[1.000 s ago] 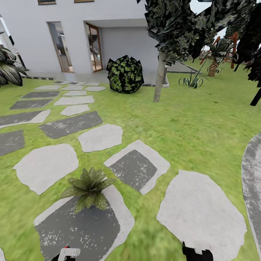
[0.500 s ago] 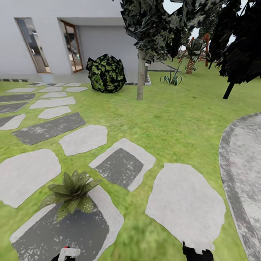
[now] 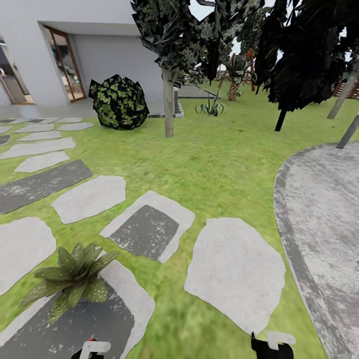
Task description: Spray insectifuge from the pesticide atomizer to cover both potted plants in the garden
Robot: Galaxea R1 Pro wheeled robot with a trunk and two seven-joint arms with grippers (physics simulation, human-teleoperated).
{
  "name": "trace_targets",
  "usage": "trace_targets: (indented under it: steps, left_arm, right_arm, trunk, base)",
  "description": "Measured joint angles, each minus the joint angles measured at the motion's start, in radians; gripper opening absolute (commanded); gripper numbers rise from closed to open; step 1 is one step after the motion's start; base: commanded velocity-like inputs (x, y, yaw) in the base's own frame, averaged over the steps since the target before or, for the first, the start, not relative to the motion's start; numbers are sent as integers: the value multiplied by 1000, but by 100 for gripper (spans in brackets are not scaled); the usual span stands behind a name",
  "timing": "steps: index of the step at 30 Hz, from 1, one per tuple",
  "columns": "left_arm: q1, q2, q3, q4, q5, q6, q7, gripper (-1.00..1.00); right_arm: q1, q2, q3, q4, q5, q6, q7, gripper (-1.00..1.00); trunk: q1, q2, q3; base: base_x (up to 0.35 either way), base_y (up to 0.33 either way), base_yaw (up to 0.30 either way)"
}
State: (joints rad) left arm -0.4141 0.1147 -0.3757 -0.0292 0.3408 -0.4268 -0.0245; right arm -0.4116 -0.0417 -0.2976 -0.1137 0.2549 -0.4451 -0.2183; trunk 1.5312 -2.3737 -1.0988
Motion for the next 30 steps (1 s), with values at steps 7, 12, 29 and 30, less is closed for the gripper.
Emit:
trace_targets:
  steps: [7, 12, 29, 30]
  left_arm:
    - [0, 1, 0, 0, 0, 1, 1, -100]
    - [0, 2, 0, 0, 1, 2, 1, -100]
    - [0, 7, 2, 0, 0, 2, 7, -100]
    - [0, 7, 2, 0, 0, 2, 7, -100]
  right_arm:
    - [0, 0, 0, 0, 0, 0, 0, 100]
    - [0, 0, 0, 0, 0, 0, 0, 100]
    - [0, 0, 0, 0, 0, 0, 0, 100]
    - [0, 0, 0, 0, 0, 0, 0, 100]
  trunk:
    - [0, 0, 4]
    - [0, 0, 7]
    - [0, 0, 15]
    - [0, 0, 15]
  base:
    - [0, 0, -300]
    - [0, 0, -300]
    - [0, 0, -300]
    - [0, 0, -300]
